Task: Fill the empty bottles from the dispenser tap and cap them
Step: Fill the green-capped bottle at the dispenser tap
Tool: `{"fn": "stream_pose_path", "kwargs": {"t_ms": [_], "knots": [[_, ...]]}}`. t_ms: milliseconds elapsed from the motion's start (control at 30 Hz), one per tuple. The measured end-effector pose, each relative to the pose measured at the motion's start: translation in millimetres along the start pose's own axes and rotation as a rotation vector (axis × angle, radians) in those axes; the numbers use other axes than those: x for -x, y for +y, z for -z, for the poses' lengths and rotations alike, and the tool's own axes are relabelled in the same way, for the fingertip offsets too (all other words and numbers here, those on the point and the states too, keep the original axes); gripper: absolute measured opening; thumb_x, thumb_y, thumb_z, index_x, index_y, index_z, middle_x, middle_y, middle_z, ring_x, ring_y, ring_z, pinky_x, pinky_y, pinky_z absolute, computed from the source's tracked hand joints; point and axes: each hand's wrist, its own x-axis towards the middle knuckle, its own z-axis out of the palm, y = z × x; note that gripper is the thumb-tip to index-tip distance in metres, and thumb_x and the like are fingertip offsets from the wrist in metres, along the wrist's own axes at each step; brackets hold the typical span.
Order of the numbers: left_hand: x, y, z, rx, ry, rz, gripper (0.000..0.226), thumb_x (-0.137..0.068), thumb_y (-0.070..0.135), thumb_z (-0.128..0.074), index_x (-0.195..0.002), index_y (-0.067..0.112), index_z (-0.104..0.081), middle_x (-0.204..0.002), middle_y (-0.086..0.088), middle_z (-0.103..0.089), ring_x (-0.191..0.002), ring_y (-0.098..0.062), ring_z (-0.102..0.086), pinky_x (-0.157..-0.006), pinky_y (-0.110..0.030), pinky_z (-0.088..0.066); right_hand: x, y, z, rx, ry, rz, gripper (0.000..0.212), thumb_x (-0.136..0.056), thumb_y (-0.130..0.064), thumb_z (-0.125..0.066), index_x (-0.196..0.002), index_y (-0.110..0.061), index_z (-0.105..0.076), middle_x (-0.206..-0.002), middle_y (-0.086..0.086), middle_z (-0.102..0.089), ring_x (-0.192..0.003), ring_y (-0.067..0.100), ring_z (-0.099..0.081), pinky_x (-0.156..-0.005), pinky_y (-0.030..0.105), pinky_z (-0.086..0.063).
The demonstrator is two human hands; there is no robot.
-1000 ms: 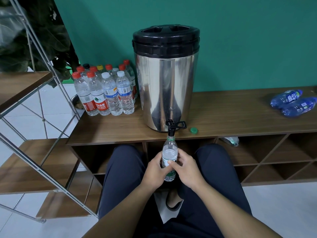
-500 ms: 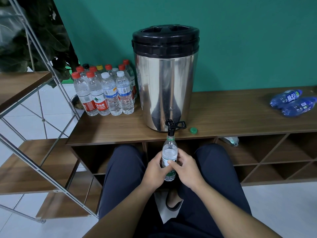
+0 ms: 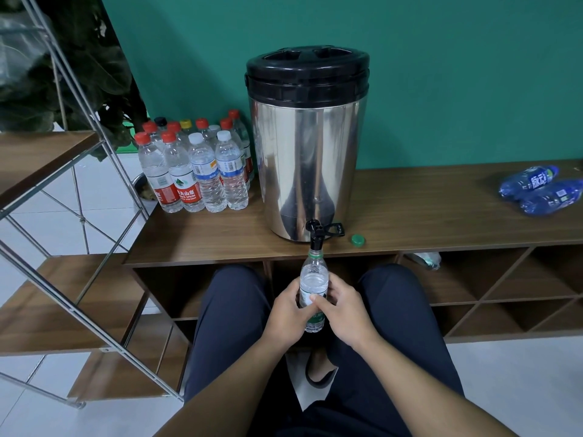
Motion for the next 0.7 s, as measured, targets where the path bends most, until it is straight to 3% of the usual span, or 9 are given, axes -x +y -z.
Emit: {"fn": "stream_pose_path", "kwargs": {"t_ms": [700], "knots": [[-4.3,-7.3,-3.3,-0.047,0.022,0.016,0.051,-0.096,0.014,-0.082,-0.143,0.031,-0.069,-0.124,0.014,-0.079,-0.117,-0.004,-0.074,-0.102,-0.027,-0.059,-0.6,0.7,-0.9,0.010,0.012,0.009,0.049,-0.099,-0.008,-0.078,-0.142,-0.032,-0.070,-0.126,-0.014,-0.081,-0.122,0.008,-0.075,-0.112,0.046,-0.058]]}}
